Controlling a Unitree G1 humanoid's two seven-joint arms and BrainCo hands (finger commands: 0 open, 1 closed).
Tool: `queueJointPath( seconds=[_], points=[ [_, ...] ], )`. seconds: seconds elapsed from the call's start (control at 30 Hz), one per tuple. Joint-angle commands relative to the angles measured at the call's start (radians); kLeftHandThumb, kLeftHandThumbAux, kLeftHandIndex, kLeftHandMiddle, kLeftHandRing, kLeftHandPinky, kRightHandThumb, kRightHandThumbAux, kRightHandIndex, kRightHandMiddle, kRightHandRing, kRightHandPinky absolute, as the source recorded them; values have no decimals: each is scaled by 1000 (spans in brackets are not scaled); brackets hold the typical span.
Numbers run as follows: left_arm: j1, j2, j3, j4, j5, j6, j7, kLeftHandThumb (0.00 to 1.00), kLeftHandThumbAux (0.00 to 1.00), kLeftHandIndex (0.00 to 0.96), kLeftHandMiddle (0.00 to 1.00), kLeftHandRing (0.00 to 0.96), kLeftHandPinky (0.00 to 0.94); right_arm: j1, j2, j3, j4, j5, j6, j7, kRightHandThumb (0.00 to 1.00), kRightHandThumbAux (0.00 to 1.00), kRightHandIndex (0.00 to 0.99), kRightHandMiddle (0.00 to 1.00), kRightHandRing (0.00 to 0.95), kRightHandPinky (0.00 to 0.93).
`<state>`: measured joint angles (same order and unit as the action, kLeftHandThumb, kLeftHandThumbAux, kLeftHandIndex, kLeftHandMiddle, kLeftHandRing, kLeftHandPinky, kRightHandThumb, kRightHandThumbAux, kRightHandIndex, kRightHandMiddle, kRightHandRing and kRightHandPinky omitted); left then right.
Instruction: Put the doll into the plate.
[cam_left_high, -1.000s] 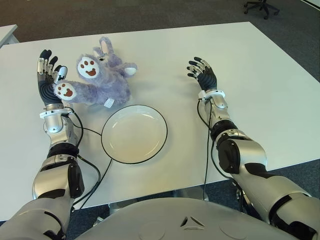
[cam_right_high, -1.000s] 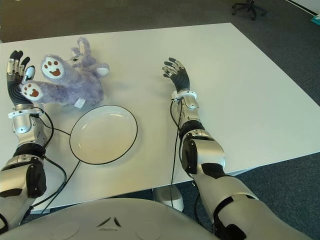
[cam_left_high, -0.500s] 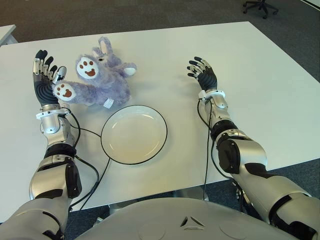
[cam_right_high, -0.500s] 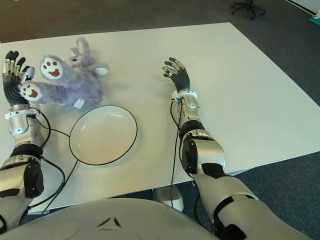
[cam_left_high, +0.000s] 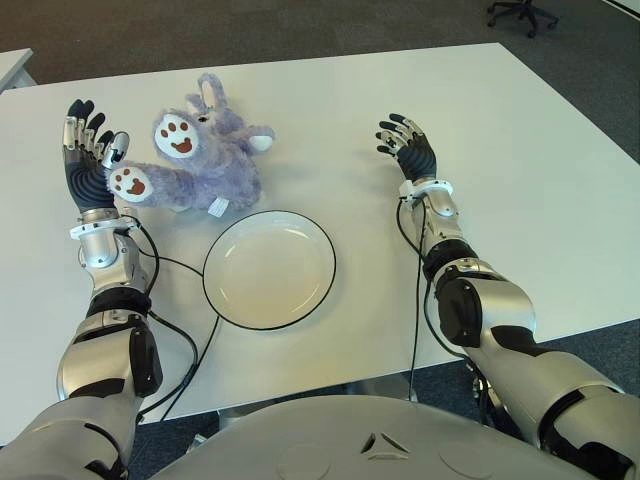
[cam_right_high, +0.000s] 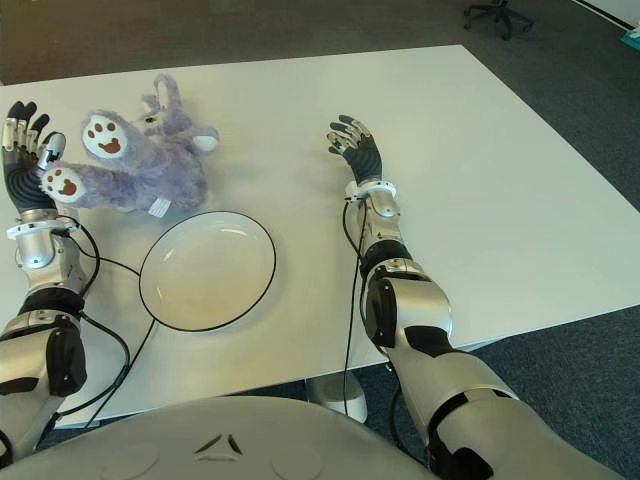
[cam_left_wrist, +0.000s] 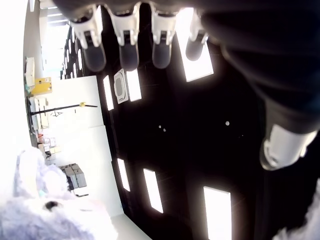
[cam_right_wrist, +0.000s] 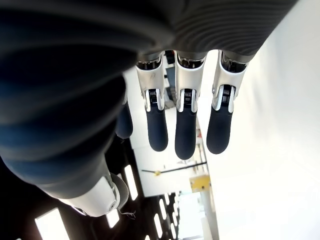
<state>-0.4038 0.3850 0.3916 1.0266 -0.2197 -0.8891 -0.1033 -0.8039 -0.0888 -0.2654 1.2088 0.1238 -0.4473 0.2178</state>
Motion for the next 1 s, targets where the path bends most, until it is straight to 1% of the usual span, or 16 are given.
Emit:
queueJointPath(
  seconds=[0.03, 0.23, 0.27, 0.37, 0.4, 0.63, 0.73, 1.0],
  points=[
    [267, -141, -4, 157, 13, -17, -6, 132, 524, 0, 102, 109, 121, 42, 3, -7, 25, 11, 31, 3, 478, 783, 197, 260, 277, 307],
    [271, -148, 1, 152, 2, -32, -23, 125, 500, 0, 101, 108, 121, 41, 4, -4, 25, 9, 33, -1, 464, 792, 197, 259, 276, 309],
    [271, -149, 3, 152, 0, -33, -27, 132, 483, 0, 98, 106, 118, 41, 5, -4, 25, 9, 33, -2, 461, 792, 195, 259, 276, 311],
    [272, -152, 8, 151, -5, -36, -37, 138, 471, 0, 94, 102, 113, 40, 5, -4, 25, 9, 33, -2, 458, 794, 195, 259, 277, 313],
    [272, -154, 12, 149, -12, -37, -48, 138, 456, 0, 90, 98, 113, 40, 5, -4, 25, 9, 33, -2, 458, 794, 194, 263, 282, 318],
    [275, -164, 37, 134, -57, -45, -125, 162, 445, 0, 82, 85, 107, 37, 7, -3, 25, 9, 35, -4, 461, 786, 193, 265, 286, 320],
    [278, -170, 45, 127, -71, -52, -154, 172, 424, 0, 86, 85, 113, 37, 7, -3, 25, 8, 35, -5, 460, 784, 192, 265, 285, 320],
    [295, -183, 52, 112, -78, -94, -204, 163, 369, 0, 105, 95, 109, 37, 8, -3, 23, 10, 36, -8, 469, 791, 198, 261, 281, 316]
  ],
)
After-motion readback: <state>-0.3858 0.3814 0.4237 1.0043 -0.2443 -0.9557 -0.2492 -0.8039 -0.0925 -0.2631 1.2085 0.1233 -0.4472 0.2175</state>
